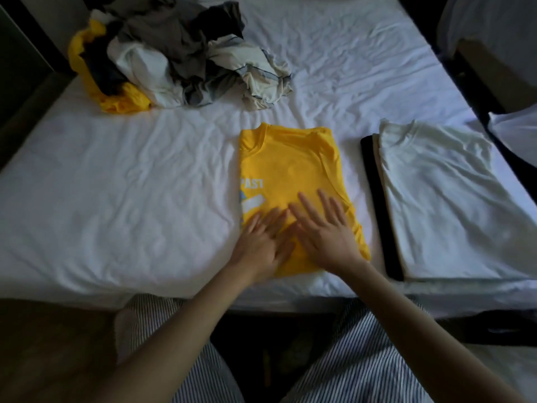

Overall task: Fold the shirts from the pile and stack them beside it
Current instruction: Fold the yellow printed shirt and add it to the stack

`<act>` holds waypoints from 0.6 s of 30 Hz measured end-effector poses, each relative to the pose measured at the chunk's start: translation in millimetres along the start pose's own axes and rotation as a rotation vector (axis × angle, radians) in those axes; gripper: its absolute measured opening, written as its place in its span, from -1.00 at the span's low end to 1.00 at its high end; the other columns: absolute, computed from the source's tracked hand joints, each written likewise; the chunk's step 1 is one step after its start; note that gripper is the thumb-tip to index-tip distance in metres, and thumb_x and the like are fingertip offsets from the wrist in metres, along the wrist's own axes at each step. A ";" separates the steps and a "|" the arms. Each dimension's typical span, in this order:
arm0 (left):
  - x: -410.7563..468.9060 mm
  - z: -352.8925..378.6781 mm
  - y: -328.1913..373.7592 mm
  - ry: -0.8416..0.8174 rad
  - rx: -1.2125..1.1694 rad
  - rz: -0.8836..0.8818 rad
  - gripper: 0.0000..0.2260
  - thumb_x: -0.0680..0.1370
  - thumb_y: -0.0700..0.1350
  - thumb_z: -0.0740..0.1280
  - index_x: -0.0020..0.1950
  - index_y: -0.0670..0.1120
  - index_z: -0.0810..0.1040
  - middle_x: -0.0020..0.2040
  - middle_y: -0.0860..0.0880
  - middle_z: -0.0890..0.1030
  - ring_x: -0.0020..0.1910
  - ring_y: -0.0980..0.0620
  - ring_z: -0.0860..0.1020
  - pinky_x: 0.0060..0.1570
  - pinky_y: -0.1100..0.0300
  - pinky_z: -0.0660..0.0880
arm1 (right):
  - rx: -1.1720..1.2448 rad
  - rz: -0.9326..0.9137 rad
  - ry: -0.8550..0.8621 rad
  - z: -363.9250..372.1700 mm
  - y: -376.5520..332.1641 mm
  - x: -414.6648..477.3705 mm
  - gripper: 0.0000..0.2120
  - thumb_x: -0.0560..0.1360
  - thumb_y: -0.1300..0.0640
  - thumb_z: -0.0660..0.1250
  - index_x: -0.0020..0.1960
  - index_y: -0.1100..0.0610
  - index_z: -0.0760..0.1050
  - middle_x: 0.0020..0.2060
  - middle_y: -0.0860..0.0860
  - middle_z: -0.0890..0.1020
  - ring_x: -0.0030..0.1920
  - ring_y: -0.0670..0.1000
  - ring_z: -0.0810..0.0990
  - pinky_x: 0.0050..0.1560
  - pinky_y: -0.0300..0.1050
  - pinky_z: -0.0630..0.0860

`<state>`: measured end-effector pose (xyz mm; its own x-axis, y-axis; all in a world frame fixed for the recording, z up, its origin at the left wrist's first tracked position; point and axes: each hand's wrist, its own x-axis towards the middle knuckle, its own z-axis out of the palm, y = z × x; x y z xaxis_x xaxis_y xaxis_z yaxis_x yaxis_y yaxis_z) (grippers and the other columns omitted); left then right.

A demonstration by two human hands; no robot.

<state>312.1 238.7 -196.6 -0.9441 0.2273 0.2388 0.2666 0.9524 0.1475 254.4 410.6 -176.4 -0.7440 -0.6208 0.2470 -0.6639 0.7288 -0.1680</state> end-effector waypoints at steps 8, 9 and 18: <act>-26.6 -11.4 -28.5 -0.130 -0.036 -0.327 -0.37 0.50 0.27 -0.13 0.51 0.07 0.22 0.53 0.05 0.20 0.51 0.02 0.17 0.43 0.02 0.01 | -0.016 0.422 -0.203 7.4 7.0 -41.1 -0.31 0.48 -0.30 -0.28 0.52 -0.07 0.09 0.52 -0.04 0.11 0.53 0.04 0.01 0.45 0.10 -0.19; -28.8 -13.5 -32.7 -0.145 -0.033 -0.363 -0.34 0.48 0.29 -0.20 0.53 0.09 0.15 0.55 0.10 0.12 0.53 0.04 0.09 0.45 0.03 -0.03 | -0.039 0.463 -0.186 7.6 5.4 -44.6 -0.29 0.46 -0.28 -0.29 0.53 -0.05 0.07 0.53 -0.04 0.07 0.54 0.07 -0.05 0.44 0.11 -0.24; -25.1 -8.3 -5.2 -0.069 -0.112 -0.173 -0.55 0.55 0.10 0.03 0.32 0.02 0.52 0.41 -0.15 0.41 0.40 -0.17 0.36 0.29 -0.10 0.28 | 0.408 0.732 0.372 8.6 -95.8 -77.9 -0.47 0.42 -0.08 0.17 0.23 0.25 0.48 0.25 0.25 0.48 0.27 0.28 0.42 0.25 0.05 0.21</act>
<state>336.0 226.4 -195.3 -0.9877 0.0791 0.1351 0.1154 0.9508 0.2874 375.3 386.7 -187.8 -0.9639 0.1404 0.2261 -0.0645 0.7011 -0.7101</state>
